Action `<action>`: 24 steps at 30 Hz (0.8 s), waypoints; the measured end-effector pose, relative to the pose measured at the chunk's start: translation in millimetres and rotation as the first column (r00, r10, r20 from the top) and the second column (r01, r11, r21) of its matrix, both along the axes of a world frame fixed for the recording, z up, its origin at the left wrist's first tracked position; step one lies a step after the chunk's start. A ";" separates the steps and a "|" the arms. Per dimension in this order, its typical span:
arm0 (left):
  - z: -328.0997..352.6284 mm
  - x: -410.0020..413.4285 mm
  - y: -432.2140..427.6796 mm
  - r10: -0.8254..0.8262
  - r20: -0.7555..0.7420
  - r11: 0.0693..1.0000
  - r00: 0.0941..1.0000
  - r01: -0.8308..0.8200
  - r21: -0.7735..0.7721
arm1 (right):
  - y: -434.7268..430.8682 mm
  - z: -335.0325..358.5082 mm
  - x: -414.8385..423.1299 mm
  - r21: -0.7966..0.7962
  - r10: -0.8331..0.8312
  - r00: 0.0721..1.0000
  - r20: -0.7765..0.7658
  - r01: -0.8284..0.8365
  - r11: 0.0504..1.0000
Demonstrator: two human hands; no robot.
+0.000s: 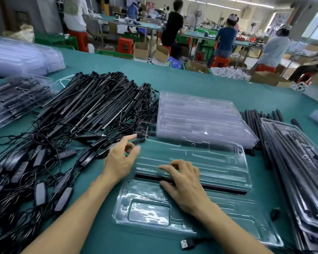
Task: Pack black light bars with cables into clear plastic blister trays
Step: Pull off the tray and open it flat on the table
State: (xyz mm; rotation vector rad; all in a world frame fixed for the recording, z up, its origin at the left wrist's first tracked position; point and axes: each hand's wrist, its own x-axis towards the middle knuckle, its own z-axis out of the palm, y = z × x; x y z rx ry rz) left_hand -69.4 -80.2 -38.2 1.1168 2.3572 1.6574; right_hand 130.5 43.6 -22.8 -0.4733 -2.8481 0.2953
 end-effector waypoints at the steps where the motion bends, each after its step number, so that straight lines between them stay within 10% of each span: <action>1: 1.4 -1.9 -0.2 0.012 0.004 1.000 1.000 -0.012 0.016 | 1.6 -1.4 -0.2 -0.010 -0.004 1.000 0.007 0.004 1.000; 13: 20.8 -30.5 12.7 -0.059 -0.394 0.726 0.917 -0.231 -0.647 | 5.9 -2.5 -1.3 -0.072 -0.017 0.999 0.030 0.019 0.997; 20: 40.0 -13.1 2.2 0.295 -0.477 0.855 0.828 -0.451 -0.254 | 7.5 5.1 0.5 -0.213 -0.046 0.995 -0.085 0.027 0.977; 24: 49.2 24.7 6.4 -0.072 -0.566 0.985 0.821 -0.031 -0.169 | 15.3 29.0 5.2 -0.561 -0.173 0.936 -0.307 -0.031 0.827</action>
